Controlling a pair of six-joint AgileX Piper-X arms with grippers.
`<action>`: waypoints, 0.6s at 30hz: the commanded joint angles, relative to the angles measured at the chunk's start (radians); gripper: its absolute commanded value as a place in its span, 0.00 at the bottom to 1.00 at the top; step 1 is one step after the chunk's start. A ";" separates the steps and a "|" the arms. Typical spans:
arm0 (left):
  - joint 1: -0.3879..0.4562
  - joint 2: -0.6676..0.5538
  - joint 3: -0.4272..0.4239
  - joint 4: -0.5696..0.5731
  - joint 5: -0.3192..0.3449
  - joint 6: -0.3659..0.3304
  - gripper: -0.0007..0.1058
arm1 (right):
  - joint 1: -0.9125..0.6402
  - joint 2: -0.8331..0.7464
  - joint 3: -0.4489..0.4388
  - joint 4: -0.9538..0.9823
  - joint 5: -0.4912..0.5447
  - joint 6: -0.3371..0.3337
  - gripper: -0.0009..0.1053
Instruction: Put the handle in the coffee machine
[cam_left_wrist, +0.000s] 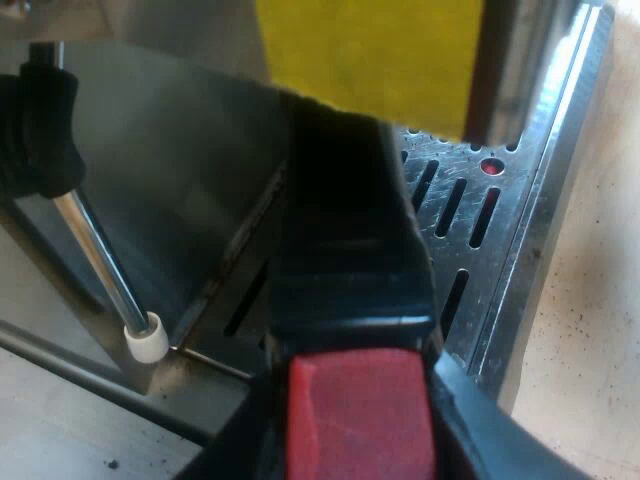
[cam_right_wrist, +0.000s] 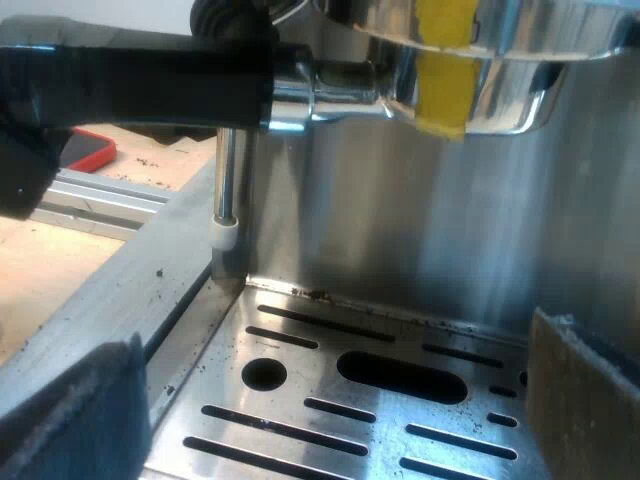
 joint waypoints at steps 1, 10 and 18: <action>0.002 -0.015 -0.039 -0.058 0.155 0.008 0.01 | -0.004 -0.007 -0.002 -0.006 0.008 -0.003 0.74; 0.006 -0.026 -0.039 0.042 0.155 0.112 0.01 | -0.004 -0.007 -0.002 -0.006 0.008 -0.003 0.74; 0.006 -0.033 -0.039 0.044 0.168 0.112 0.01 | -0.004 -0.007 -0.002 -0.006 0.008 -0.003 0.74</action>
